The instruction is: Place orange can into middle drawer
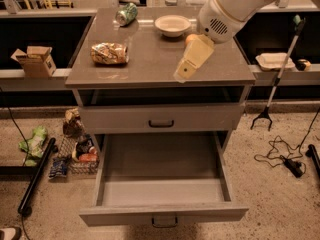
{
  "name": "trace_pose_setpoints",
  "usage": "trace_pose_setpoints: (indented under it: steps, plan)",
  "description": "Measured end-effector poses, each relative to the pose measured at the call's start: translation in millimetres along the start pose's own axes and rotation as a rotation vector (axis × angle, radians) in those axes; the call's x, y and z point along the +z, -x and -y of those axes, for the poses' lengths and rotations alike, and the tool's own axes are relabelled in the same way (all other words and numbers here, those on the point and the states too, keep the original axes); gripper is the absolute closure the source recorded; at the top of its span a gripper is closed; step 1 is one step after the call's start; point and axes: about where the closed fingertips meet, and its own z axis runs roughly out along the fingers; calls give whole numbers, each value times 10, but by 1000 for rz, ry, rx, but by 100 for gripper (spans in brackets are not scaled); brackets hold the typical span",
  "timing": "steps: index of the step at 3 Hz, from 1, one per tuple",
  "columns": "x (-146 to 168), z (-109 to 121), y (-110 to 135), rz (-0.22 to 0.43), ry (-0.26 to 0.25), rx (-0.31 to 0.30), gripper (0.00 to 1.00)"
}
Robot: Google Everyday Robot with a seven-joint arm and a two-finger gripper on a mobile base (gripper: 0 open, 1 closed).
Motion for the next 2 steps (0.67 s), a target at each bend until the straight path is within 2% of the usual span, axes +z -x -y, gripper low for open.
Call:
trace_pose_setpoints:
  steps: [1,2]
  plan:
    - [0,0,0,0,0,0,0]
    - [206,46,161,16,12,-19,0]
